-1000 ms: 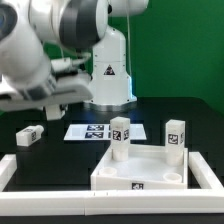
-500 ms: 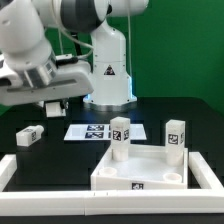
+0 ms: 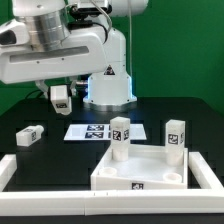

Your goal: Assemble square table

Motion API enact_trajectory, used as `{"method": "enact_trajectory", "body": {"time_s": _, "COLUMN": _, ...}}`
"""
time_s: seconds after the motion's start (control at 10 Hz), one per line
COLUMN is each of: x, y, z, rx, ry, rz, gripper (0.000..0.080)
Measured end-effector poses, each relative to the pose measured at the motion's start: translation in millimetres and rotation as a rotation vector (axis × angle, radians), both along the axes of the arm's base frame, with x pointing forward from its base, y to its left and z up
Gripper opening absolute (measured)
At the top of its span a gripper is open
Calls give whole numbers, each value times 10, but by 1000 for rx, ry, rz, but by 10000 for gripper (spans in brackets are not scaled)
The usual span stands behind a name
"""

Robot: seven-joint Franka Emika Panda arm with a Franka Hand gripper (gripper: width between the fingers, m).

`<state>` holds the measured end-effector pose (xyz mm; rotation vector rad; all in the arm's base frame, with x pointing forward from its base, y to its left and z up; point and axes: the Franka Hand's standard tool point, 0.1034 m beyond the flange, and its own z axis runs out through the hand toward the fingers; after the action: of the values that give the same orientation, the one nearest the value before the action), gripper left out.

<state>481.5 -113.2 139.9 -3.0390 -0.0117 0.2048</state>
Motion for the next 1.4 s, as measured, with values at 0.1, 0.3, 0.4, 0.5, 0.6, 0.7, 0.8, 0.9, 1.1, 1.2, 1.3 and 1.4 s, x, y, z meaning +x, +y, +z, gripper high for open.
{"method": "enact_trajectory", "body": {"time_s": 0.1, "x": 27, "y": -29, "z": -5, "rx": -14, "ry": -72, "rz": -3, "gripper": 290}}
{"method": "enact_trajectory", "body": {"time_s": 0.3, "x": 138, "y": 235, "z": -83, "rx": -52, "ry": -192, "rz": -93, "gripper": 290}}
{"method": "enact_trajectory", "body": {"time_s": 0.4, "x": 317, "y": 548, "z": -81, "rx": -59, "ry": -249, "rz": -134, "gripper": 290}}
{"method": "enact_trajectory", "body": {"time_s": 0.5, "x": 547, "y": 843, "z": -27, "rx": -53, "ry": -289, "rz": -181, "gripper": 290}}
{"method": "enact_trajectory", "body": {"time_s": 0.6, "x": 787, "y": 1096, "z": 39, "rx": -48, "ry": -354, "rz": -255, "gripper": 290}}
{"method": "enact_trajectory", "body": {"time_s": 0.7, "x": 928, "y": 1400, "z": 50, "rx": -33, "ry": -384, "rz": -315, "gripper": 290}}
{"method": "enact_trajectory", "body": {"time_s": 0.8, "x": 971, "y": 1539, "z": 49, "rx": -29, "ry": -392, "rz": -316, "gripper": 290}}
{"method": "enact_trajectory", "body": {"time_s": 0.9, "x": 1015, "y": 1492, "z": 75, "rx": -37, "ry": -489, "rz": -312, "gripper": 290}}
{"method": "enact_trajectory", "body": {"time_s": 1.1, "x": 987, "y": 1529, "z": 45, "rx": -50, "ry": -603, "rz": -301, "gripper": 290}}
{"method": "enact_trajectory", "body": {"time_s": 1.2, "x": 972, "y": 1532, "z": 19, "rx": -52, "ry": -598, "rz": -297, "gripper": 290}}
{"method": "enact_trajectory", "body": {"time_s": 1.3, "x": 974, "y": 1608, "z": -4, "rx": -41, "ry": -592, "rz": -333, "gripper": 290}}
{"method": "enact_trajectory", "body": {"time_s": 1.4, "x": 970, "y": 1884, "z": -98, "rx": -30, "ry": -574, "rz": -343, "gripper": 290}}
